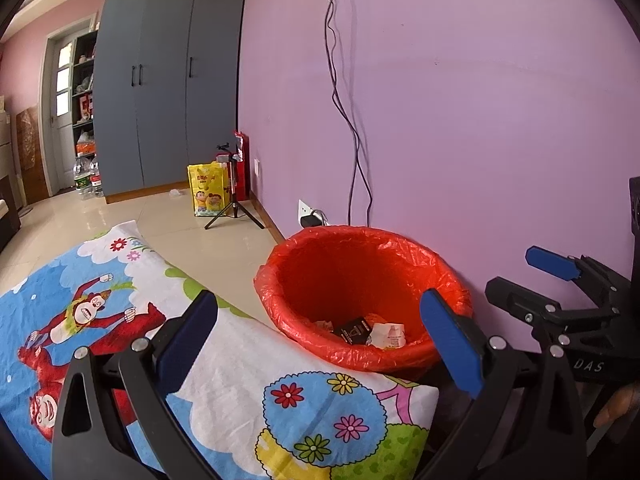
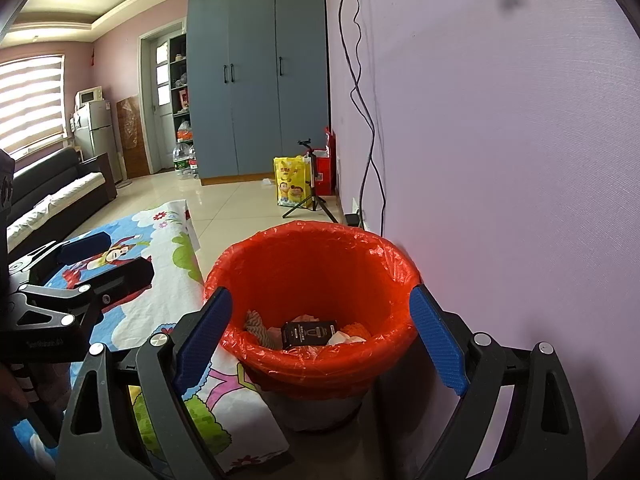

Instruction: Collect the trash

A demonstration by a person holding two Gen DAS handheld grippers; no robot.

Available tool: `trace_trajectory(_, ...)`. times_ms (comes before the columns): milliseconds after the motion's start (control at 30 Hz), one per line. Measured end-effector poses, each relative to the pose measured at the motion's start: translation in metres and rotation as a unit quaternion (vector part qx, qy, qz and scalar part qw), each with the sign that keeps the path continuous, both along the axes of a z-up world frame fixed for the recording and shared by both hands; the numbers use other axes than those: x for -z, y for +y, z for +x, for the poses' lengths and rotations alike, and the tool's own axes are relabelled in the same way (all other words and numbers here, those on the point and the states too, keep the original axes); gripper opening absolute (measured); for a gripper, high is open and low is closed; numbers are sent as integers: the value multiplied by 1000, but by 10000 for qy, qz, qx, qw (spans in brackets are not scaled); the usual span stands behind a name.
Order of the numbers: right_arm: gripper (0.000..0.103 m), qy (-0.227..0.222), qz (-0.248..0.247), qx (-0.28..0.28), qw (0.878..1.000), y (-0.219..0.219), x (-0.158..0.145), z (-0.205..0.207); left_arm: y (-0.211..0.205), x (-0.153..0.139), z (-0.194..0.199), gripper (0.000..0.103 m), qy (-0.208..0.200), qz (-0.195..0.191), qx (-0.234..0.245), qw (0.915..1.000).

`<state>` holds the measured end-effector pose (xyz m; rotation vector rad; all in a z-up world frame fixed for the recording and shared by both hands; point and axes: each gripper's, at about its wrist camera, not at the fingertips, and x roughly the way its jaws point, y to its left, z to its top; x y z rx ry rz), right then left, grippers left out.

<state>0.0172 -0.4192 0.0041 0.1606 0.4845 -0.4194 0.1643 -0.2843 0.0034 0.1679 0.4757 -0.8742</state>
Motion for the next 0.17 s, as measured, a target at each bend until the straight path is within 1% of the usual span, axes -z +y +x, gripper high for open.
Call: trace_trajectory(167,84,1,2,-8,10000,0,0,0,2,-1,2,98,-4,-2,-60,10000)
